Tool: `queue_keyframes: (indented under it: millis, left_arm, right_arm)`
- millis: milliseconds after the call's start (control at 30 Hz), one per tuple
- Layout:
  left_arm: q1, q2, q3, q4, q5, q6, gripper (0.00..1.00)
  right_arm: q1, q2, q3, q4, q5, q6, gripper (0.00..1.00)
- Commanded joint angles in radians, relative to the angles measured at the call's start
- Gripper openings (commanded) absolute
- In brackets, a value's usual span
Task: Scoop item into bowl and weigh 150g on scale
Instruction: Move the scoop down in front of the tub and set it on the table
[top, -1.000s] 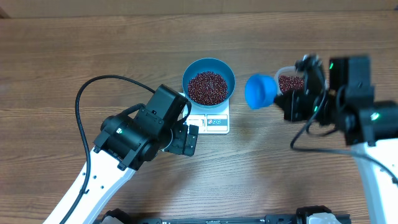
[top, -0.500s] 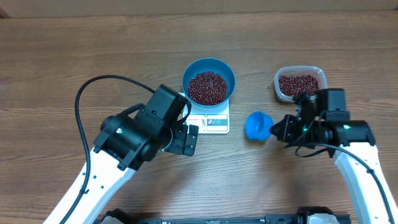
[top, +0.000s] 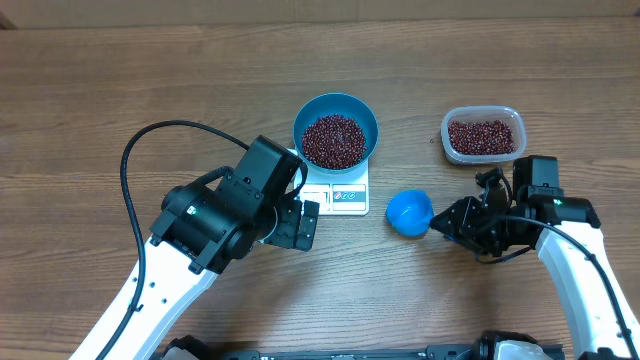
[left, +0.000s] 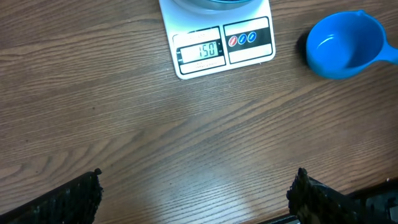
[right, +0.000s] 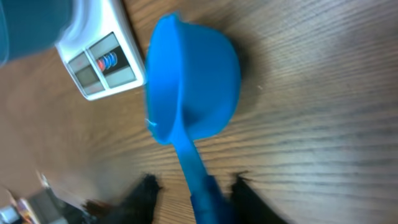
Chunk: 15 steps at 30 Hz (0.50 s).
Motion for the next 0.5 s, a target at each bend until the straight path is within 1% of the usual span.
queue_keyframes:
  millis: [0,67,200,233,333,467]
  left_arm:
    - [-0.002,-0.006,0.002,0.001,0.001,-0.007,1.00]
    - [-0.002,-0.006,0.002,0.001,0.001,-0.007,1.00]
    - [-0.002,-0.006,0.002,0.001,0.001,-0.007,1.00]
    - [-0.002,-0.006,0.002,0.001,0.000,-0.007,1.00]
    - [-0.002,-0.006,0.002,0.001,0.001,-0.007,1.00]
    - [-0.002,-0.006,0.002,0.001,0.000,-0.007,1.00]
  right_arm:
    - [-0.003,0.006,-0.013,0.002,0.098,0.075,0.70]
    - [-0.003,0.006,-0.013,0.002,0.133,0.084,0.70]
    - [-0.003,0.006,-0.010,0.002,0.215,0.143,0.98]
    - [-0.003,0.006,-0.003,-0.001,0.215,0.143,1.00]
    - [-0.003,0.004,0.028,-0.024,0.233,0.143,1.00]
    - [-0.003,-0.015,0.121,-0.096,0.354,0.143,1.00]
